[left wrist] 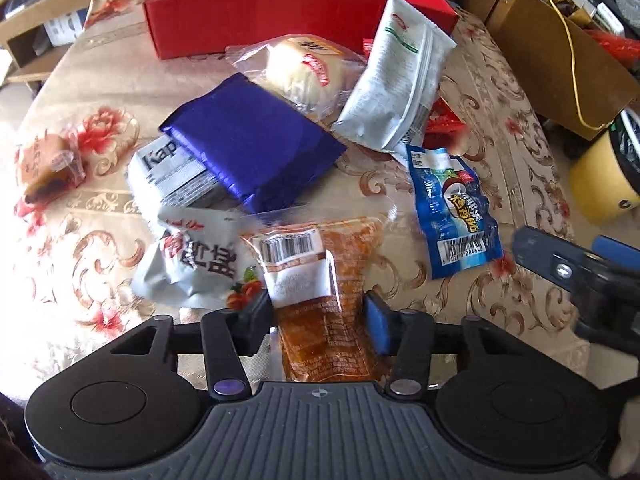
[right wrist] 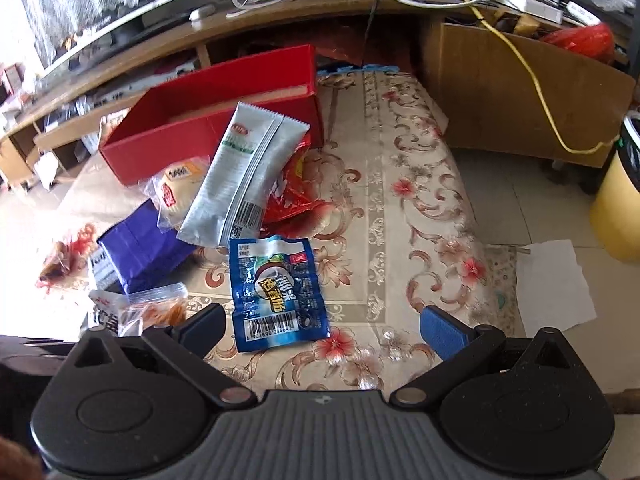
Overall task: Organize snacks
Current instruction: 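Close left tool on orange pastry bag while right tool grasps blue sausage packet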
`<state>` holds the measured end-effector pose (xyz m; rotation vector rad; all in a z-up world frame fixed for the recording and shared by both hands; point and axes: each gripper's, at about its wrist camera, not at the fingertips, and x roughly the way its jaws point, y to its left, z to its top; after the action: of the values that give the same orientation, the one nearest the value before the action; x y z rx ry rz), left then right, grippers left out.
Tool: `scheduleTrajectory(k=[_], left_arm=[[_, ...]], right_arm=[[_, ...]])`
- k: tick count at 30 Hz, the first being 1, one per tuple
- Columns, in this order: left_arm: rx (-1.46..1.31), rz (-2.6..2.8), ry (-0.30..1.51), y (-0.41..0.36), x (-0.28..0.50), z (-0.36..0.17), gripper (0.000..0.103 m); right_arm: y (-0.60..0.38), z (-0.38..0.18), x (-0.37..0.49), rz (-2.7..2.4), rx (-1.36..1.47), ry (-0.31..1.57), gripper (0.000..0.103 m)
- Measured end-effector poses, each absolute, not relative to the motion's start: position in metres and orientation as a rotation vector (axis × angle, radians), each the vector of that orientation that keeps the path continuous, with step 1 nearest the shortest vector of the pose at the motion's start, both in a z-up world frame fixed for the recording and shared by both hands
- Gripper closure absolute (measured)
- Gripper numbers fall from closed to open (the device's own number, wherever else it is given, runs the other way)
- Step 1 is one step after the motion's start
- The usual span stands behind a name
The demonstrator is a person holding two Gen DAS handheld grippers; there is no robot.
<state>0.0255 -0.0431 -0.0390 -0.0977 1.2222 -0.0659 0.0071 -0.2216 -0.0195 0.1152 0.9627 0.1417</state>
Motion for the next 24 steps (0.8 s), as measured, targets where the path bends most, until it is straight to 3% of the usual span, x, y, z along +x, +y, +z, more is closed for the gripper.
scheduleTrajectory(k=[17, 22, 24], left_arm=[[-0.089, -0.163, 1.167, -0.022, 0.017, -0.037, 0.046], [-0.096, -0.189, 1.162, -0.026, 0.019, -0.040, 0.029], [-0.053, -0.179, 1.160, -0.031, 0.019, -0.042, 0.018]], right_arm=[[-0.178, -0.068, 0.065, 0.176, -0.022, 1.124, 0.005], [-0.182, -0.071, 0.067, 0.183, -0.002, 1.118, 0.002], [-0.181, -0.071, 0.066, 0.191, -0.014, 1.117, 0.002]])
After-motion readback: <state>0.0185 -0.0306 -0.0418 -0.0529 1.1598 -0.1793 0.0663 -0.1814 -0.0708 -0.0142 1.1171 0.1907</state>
